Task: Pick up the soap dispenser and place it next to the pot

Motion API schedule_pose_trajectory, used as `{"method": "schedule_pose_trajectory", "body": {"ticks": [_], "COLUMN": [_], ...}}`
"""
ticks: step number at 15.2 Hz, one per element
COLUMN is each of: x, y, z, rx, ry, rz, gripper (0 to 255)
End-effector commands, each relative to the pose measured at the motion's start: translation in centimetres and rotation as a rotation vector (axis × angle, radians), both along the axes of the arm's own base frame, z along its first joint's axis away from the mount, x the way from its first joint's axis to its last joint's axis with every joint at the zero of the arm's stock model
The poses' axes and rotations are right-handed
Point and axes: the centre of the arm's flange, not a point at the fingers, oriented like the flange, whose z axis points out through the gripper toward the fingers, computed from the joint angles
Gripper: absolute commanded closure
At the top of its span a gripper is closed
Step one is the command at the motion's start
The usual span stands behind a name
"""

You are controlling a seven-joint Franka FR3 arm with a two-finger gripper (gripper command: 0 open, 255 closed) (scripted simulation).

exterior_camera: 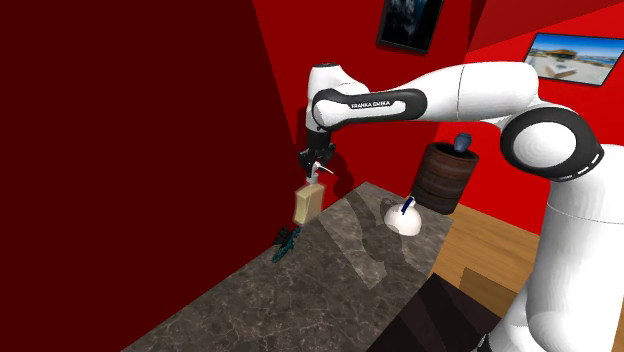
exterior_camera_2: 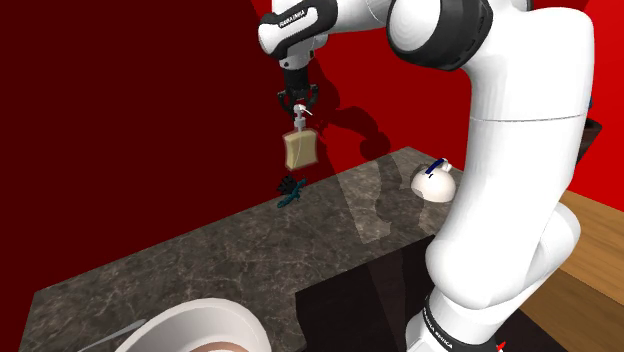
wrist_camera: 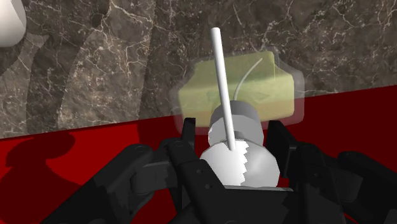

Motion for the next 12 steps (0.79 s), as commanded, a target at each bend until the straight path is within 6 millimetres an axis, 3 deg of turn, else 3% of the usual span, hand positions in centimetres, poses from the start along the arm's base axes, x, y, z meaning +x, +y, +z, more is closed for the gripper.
{"method": "schedule_pose_trajectory", "body": {"ticks": [1,11,12], "x": [0.1,0.1,-0.6], "y": [0.0,0.0,1.1], "z": [1.2,6.1,6.1], "rx": [0.000,0.000,0.000], "ry": [0.000,0.000,0.000], "rz": [0.000,0.000,0.000], "gripper": [255,255,255]}}
